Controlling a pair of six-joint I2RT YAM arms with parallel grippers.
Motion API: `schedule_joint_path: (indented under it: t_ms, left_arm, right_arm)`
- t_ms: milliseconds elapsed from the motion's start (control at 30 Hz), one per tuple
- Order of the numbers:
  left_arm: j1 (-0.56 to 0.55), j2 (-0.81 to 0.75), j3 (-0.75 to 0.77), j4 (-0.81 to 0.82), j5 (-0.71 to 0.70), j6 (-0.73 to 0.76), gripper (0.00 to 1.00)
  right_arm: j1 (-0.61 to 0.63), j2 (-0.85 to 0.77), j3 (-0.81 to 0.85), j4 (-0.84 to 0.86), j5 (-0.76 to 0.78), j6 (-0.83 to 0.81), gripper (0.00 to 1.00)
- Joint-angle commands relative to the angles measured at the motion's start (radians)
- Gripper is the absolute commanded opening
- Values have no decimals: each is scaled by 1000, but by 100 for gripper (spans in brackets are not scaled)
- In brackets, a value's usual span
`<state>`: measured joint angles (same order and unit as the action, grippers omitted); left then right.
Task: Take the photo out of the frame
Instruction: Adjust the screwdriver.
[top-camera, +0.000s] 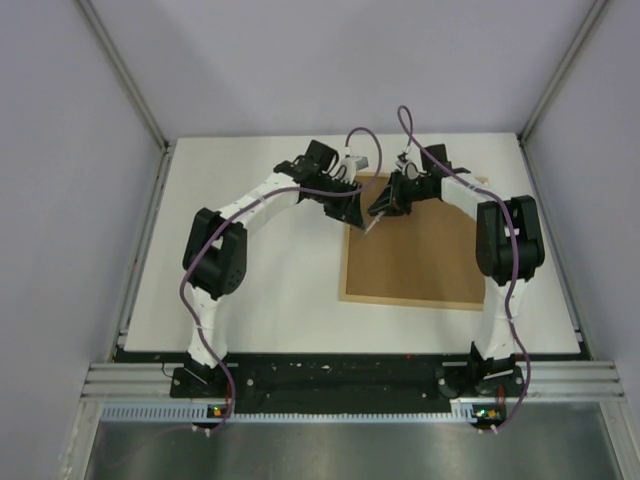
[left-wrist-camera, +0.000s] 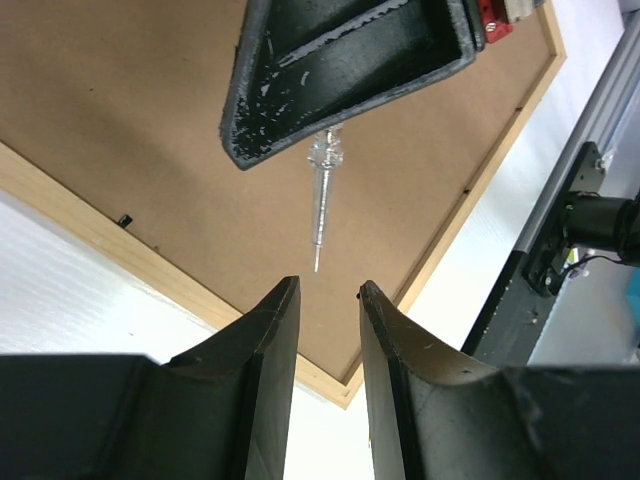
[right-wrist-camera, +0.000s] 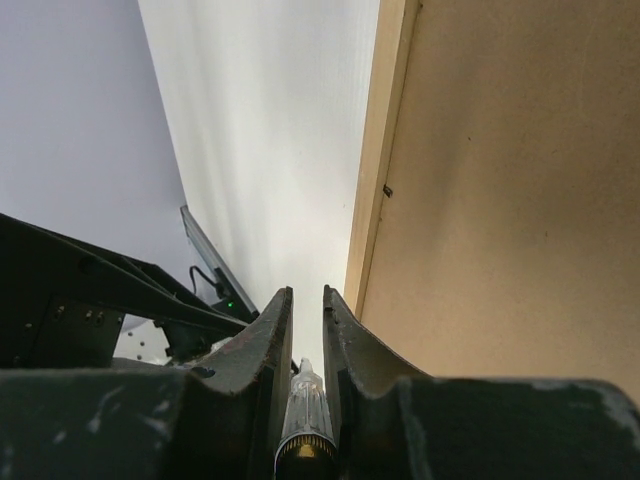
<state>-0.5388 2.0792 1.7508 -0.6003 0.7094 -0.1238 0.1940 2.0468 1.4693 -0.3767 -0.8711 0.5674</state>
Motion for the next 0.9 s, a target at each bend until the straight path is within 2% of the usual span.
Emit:
schedule_joint_path:
  t_ms: [0, 500, 700, 867]
  left_arm:
    - [-30, -25, 15, -15, -33, 55, 36]
    - [-64, 18, 13, -16, -45, 62, 36]
    - [-62, -7, 48, -45, -24, 78, 36]
    - [-64, -27, 67, -69, -56, 99, 36]
  right_arm:
    - [-7, -56, 49, -25, -42, -18, 0]
    - [-5, -91, 40, -5, -95, 19, 0]
    - [-4, -85, 55, -68, 27, -52, 0]
    - [-4, -57, 71, -132, 24, -96, 0]
